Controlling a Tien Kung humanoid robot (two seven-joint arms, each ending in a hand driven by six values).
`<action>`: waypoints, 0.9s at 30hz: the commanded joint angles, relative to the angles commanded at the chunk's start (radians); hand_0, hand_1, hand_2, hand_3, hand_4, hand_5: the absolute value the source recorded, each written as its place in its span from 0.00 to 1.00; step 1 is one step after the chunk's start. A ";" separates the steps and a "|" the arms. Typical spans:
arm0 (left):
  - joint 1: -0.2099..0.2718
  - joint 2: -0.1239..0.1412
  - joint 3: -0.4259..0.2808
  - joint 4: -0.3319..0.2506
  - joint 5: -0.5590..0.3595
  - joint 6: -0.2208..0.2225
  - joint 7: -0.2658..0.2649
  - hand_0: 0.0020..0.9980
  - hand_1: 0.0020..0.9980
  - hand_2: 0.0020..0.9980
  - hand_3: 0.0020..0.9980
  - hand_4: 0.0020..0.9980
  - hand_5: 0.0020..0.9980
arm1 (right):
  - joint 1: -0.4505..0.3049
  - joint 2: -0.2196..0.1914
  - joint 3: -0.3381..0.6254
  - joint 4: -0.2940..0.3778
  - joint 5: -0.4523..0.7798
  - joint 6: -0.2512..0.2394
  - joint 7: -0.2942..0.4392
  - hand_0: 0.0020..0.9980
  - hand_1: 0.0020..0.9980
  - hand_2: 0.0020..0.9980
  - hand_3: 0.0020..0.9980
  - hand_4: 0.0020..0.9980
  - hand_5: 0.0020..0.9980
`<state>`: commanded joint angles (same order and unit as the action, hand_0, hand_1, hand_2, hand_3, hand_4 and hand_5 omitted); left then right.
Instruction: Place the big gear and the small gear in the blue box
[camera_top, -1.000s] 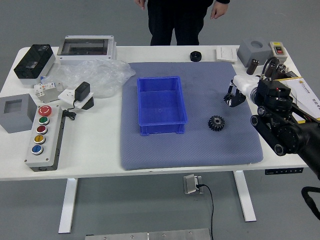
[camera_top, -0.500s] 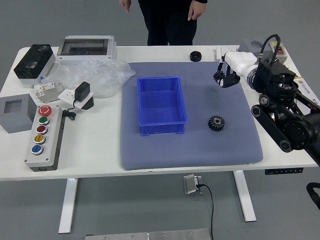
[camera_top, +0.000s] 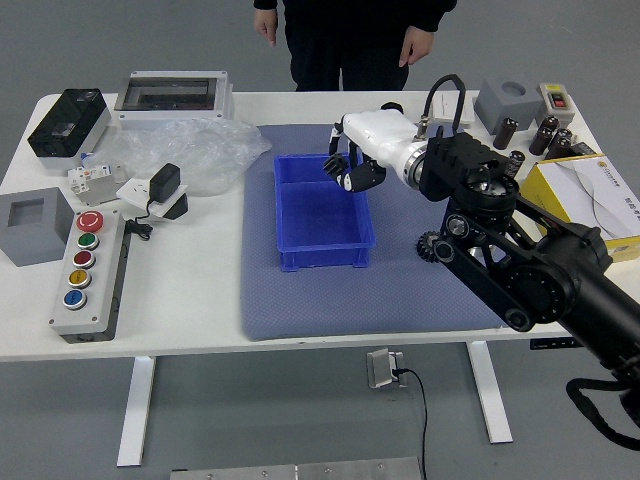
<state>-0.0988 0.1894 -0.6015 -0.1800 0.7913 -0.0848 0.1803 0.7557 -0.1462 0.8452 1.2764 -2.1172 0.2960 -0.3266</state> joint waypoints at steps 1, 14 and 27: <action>0.000 0.000 0.000 0.000 0.000 0.000 0.000 0.83 0.84 0.83 0.83 0.51 0.09 | -0.001 0.003 -0.004 -0.003 0.003 0.004 0.000 0.53 0.36 0.38 0.51 0.62 0.14; 0.002 0.000 -0.010 0.000 0.011 -0.001 0.001 0.83 0.84 0.83 0.83 0.51 0.09 | -0.006 0.015 -0.003 -0.049 0.038 0.077 0.005 0.53 0.51 0.59 0.73 0.87 0.50; 0.001 -0.002 -0.020 0.000 0.007 0.000 0.000 0.83 0.84 0.84 0.83 0.51 0.09 | -0.023 -0.073 0.067 -0.013 0.053 0.107 0.009 0.59 0.56 0.68 0.79 0.89 0.53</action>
<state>-0.0976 0.1873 -0.6220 -0.1800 0.7986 -0.0847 0.1803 0.7322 -0.2188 0.9124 1.2638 -2.0645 0.4025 -0.3172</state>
